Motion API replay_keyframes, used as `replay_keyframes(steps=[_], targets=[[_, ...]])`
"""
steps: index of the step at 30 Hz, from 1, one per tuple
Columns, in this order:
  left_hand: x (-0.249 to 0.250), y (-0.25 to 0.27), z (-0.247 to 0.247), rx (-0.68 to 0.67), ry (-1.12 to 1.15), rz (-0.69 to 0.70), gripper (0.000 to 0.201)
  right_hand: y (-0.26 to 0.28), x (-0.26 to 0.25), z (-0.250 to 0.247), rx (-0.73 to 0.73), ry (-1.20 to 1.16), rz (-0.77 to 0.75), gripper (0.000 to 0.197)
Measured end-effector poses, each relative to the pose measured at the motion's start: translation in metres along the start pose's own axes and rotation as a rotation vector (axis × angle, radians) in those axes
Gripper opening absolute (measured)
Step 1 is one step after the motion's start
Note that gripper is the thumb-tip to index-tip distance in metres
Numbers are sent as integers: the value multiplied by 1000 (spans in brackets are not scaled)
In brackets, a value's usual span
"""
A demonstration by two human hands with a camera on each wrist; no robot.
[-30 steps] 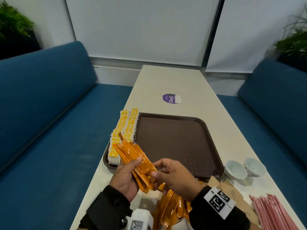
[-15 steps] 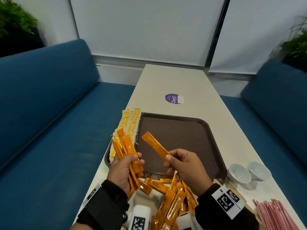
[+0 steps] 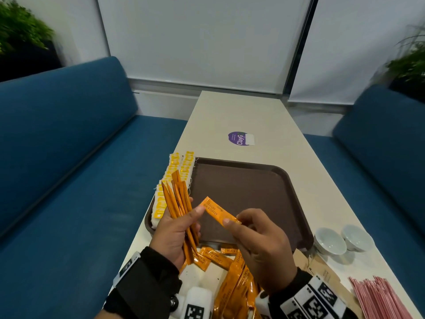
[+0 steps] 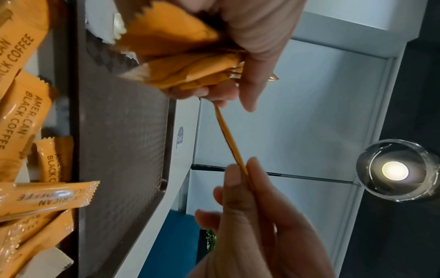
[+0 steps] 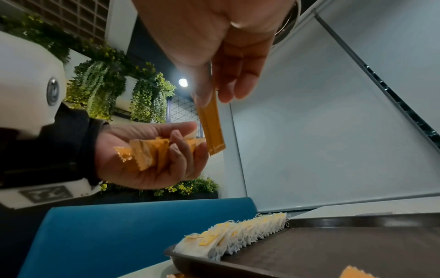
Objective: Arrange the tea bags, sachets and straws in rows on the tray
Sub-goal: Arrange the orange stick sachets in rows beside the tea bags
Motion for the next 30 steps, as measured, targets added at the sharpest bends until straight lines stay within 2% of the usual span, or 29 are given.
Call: replay_keyframes(steps=[5,10,12,13,14,16,17,18,21,26,30], targets=[[-6,0,-4,65,7,-20,24,6,1,-1,21,-97,27,18],[-2,0,-7,87,13,-8,17,3,4,5,-60,-193,37,15],[0,-1,-10,116,12,5,17,1,7,7,-73,-241,100,19],[1,-3,-12,129,18,12,17,0,11,9,-86,-311,212,29],[2,-4,-14,141,28,20,17,-1,17,13,-120,-429,400,43],[3,-7,-16,162,43,36,16,2,23,26,-232,-753,874,62],[5,-9,-16,168,43,45,15,4,24,33,-282,-863,1052,60],[6,-11,-15,172,38,54,15,1,24,37,-334,-897,1127,49],[10,-17,-11,175,8,74,14,-16,29,46,-424,-752,1081,14],[11,-31,-10,124,-56,-11,13,-53,94,70,-244,-464,1021,19],[1,-39,-11,49,-100,-121,24,-67,170,121,-325,-253,1028,7]])
Point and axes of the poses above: each hand's wrist, its own y-axis away from the middle knuckle, its own z-axis out of the palm, x = y × z, the point moved 6 cm from there along -y, towards the middle knuckle, and after that the axes turned 8 degrees about x, right-handed, at the moved point
